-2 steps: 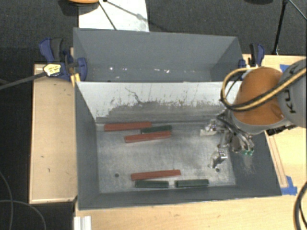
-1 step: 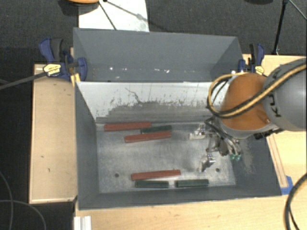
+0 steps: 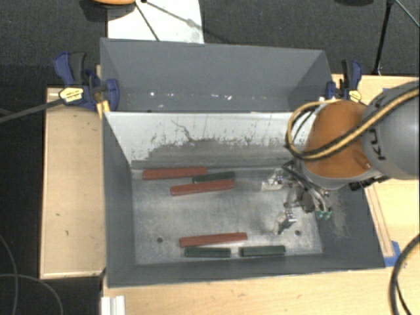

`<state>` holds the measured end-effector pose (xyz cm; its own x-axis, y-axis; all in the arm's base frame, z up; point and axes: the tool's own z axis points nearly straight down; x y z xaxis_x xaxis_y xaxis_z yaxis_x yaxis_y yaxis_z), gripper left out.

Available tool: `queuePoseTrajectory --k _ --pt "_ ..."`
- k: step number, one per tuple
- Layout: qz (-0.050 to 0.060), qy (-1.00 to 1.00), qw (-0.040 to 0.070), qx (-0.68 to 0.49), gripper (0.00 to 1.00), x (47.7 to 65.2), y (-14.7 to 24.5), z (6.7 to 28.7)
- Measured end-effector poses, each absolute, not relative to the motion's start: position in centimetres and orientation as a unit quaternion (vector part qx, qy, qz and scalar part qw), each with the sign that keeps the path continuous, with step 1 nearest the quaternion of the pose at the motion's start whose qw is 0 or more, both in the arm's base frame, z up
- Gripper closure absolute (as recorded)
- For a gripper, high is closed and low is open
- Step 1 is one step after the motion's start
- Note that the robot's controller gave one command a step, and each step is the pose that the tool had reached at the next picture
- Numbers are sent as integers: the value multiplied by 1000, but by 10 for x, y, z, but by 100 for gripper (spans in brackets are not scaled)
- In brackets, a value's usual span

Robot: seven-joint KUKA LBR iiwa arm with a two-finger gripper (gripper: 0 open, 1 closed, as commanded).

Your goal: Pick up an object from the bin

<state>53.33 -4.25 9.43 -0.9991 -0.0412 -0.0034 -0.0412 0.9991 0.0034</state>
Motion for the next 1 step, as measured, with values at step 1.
queuePoseTrajectory --k 1 --pt "0 993 0 -121 0 520 -37 80"
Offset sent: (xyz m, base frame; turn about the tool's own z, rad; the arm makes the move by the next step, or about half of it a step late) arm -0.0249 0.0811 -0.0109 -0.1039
